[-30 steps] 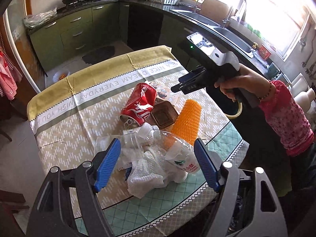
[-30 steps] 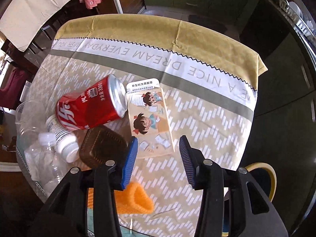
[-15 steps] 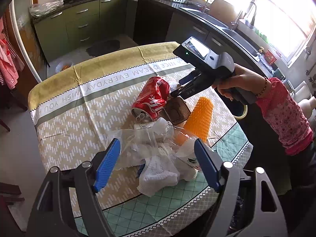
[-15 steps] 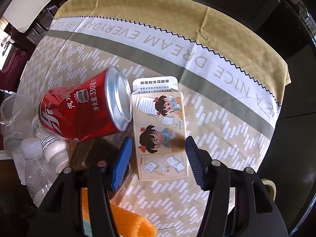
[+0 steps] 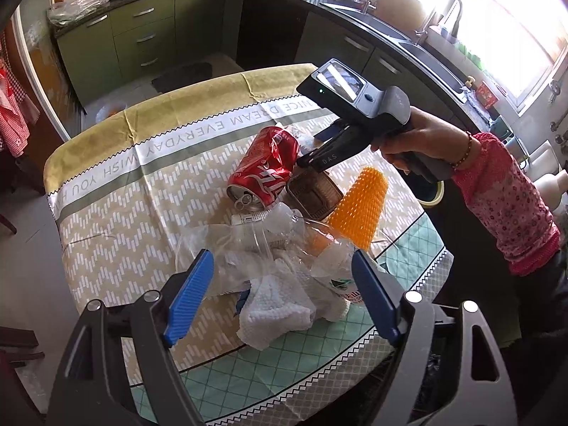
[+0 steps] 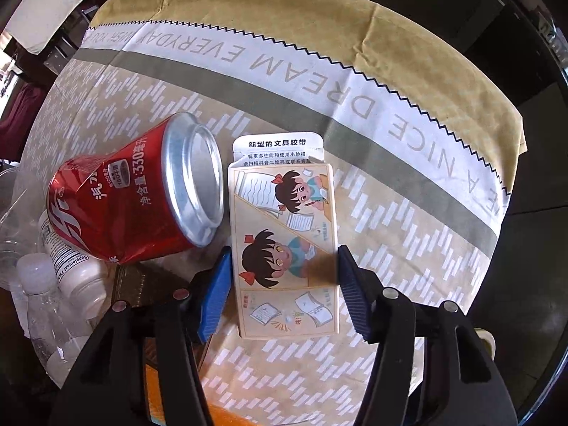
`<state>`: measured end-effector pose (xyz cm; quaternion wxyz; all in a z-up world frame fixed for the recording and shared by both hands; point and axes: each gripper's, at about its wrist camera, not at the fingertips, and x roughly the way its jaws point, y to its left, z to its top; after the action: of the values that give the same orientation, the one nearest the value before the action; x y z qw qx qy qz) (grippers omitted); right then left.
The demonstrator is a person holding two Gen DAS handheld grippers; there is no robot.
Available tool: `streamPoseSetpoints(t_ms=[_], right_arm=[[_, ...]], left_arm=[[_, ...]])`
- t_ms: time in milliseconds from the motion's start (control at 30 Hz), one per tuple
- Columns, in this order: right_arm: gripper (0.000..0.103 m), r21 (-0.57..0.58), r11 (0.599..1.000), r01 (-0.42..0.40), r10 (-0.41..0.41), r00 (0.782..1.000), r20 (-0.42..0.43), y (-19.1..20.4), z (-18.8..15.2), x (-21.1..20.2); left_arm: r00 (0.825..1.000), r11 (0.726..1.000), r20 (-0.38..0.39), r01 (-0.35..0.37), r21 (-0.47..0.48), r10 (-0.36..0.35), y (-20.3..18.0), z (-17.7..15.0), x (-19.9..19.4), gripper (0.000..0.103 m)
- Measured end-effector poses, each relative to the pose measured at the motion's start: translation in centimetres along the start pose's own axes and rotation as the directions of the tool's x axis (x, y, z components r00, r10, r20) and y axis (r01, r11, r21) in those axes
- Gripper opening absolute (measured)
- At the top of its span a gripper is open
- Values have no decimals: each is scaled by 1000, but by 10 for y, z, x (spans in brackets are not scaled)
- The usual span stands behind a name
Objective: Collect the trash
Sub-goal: 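Grasp the cartoon-printed tape box with the right gripper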
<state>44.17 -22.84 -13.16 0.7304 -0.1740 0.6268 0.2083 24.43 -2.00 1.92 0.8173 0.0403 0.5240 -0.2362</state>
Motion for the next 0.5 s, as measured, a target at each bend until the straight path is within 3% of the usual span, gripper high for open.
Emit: streamPoseSetpoints(t_ms=[267, 500], right_arm=[[57, 97, 994, -46, 39, 996, 74, -30, -22, -23], [57, 145, 989, -27, 9, 992, 126, -56, -65, -61]], left_arm=[[996, 994, -74, -57, -96, 50, 21, -4, 13, 79], [992, 969, -122, -3, -247, -28, 72, -6, 35, 78]])
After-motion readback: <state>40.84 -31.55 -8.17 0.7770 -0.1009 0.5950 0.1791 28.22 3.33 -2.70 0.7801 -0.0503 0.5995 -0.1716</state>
